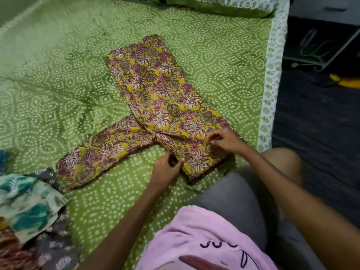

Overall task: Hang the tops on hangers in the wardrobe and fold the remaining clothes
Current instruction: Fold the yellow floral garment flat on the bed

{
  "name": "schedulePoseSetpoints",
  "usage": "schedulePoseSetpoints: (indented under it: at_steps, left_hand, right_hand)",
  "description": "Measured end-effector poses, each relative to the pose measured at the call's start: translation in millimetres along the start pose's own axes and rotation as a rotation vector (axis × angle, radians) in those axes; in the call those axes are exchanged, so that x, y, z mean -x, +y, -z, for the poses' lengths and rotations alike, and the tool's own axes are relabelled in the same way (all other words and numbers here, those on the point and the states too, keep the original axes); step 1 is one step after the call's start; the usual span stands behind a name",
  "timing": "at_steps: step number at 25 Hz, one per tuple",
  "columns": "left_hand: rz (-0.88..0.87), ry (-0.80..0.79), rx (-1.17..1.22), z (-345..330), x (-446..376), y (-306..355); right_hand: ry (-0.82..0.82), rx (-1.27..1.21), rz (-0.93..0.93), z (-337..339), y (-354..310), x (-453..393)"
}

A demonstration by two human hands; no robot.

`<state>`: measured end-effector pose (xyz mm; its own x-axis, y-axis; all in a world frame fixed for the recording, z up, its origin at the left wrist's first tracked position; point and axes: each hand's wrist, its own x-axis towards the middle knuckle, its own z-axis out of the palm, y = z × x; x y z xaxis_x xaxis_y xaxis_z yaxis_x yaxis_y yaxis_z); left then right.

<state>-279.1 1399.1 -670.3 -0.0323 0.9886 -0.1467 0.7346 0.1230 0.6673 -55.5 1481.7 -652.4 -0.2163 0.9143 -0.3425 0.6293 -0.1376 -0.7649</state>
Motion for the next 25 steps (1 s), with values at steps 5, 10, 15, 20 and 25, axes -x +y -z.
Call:
schedulePoseSetpoints:
  at_steps: [5,10,15,20,25]
  left_hand:
    - [0.293,0.048,0.000,-17,12,30]
    - [0.409,0.082,0.386,-34,24,28]
    - [0.524,-0.178,0.407,-34,33,15]
    - [0.115,0.061,-0.292,11,-1,53]
    - [-0.073,-0.010,-0.182,-14,-78,48]
  right_hand:
    - [-0.069,0.682,0.083,57,35,18]
    - [0.031,0.478,0.098,67,34,21]
    - [-0.060,0.503,-0.140,66,27,17]
    - [0.202,0.646,0.005,11,-36,-9]
    - [-0.083,0.552,0.179,-70,-23,-34]
